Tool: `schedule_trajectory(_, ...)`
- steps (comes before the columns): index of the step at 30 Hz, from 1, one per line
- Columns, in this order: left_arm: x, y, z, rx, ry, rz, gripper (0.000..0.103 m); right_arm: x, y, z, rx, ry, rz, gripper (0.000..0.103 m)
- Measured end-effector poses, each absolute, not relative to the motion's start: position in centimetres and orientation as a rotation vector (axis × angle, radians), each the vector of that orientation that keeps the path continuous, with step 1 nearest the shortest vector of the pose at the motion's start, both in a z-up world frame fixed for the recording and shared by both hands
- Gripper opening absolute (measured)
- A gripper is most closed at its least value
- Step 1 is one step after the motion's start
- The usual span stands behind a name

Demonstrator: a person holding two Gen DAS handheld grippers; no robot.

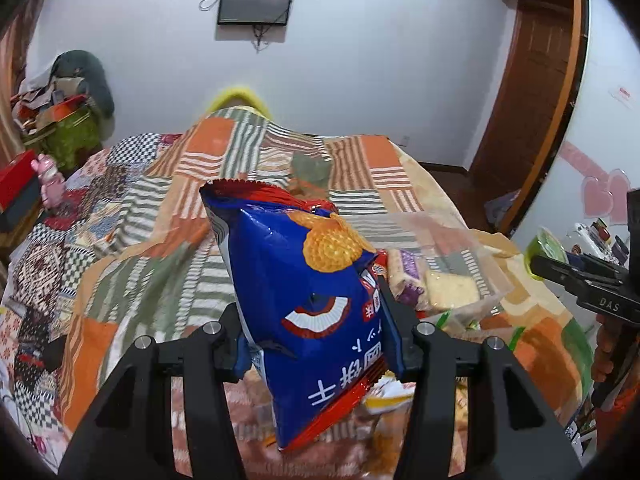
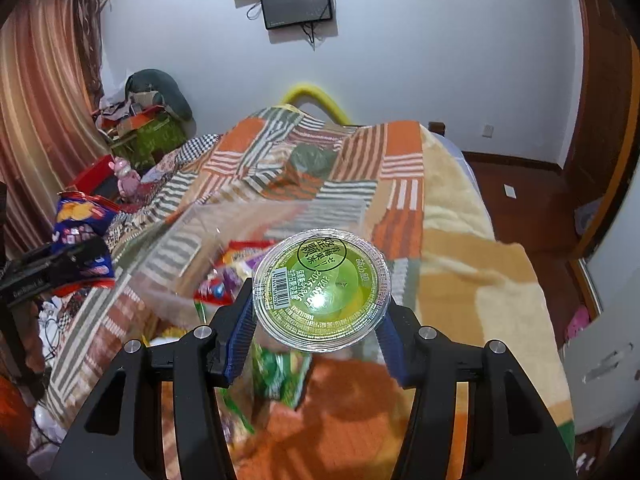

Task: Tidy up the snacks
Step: 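Drop the blue bag and green jelly cup into the clear box with both tools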

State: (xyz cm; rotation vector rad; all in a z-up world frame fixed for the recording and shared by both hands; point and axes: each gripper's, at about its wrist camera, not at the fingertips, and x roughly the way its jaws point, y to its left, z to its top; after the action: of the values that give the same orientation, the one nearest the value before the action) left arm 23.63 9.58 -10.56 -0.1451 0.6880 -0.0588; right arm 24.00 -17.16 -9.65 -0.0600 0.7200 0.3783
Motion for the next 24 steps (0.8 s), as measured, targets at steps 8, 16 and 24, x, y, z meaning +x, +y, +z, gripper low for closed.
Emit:
schedule_trajectory(8, 27.5, 7.9, -12.0, -0.131, 0.717, -0.092, 0.051, 26.7, -14.6, -11.3, -0.084, 0.746, 0.412, 0.051)
schedule_trajectory(16, 31.0, 5.8, -14.7, -0.102, 0.771, -0.107, 0.051, 28.9, -13.0, -13.9, -0.100, 0.820, 0.423, 0.051)
schedule_trajectory(24, 31.4, 5.9, -15.5, -0.108, 0.793, -0.097, 0.057, 28.6, -13.4, -13.9, -0.085, 0.838, 0.429, 0.056)
